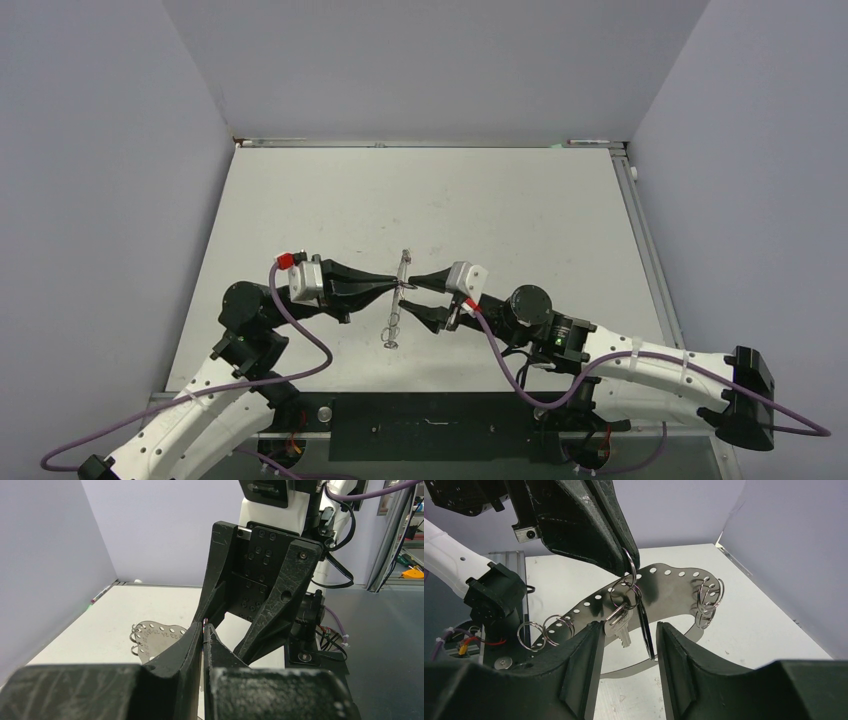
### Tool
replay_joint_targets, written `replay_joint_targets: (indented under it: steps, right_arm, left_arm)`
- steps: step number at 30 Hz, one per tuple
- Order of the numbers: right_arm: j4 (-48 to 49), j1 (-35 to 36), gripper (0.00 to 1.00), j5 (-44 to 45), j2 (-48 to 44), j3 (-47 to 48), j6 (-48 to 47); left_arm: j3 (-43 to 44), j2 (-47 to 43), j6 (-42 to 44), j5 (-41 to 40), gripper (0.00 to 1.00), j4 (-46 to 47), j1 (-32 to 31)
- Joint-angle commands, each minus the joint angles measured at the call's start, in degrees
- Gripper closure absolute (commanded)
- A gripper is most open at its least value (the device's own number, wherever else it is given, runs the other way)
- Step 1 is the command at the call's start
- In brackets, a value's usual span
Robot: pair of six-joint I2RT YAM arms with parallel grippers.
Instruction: Put the keys on the keyring
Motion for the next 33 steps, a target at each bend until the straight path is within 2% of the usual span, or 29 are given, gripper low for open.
replay_joint_targets:
  steps: [1,14,19,24,33]
  right_arm:
    - [4.55,0.32,0.58,0.35,0.75,2.17,-0.33]
    - [6.70,0.29,0.66,-0.38,1.95,1.84,0.37]
    - [6.06,0.33,0.83,-1.27,2.30,2.37,0.38]
    - [4.86,0.30,0.92,-1.29,1.55,2.54,0.50]
    - [-2.57,0.30,0.95,-2.36,0.05,6.36,-0.45]
  left_arm:
    - [0.66,-0.60,-0.05,-0.12,1.00,2.45,0.35]
    - [0.69,-0.60,-0.09,-0.05,1.00,2.46,0.35]
    - [0.67,-0.60,-0.09,-0.12,1.00,2.45,0.35]
    - [0.74,-0.51,-0.09,-0.04,1.00,2.45,0.35]
    - [0.84,-0.26,0.26,0.73,1.00,2.01,0.35]
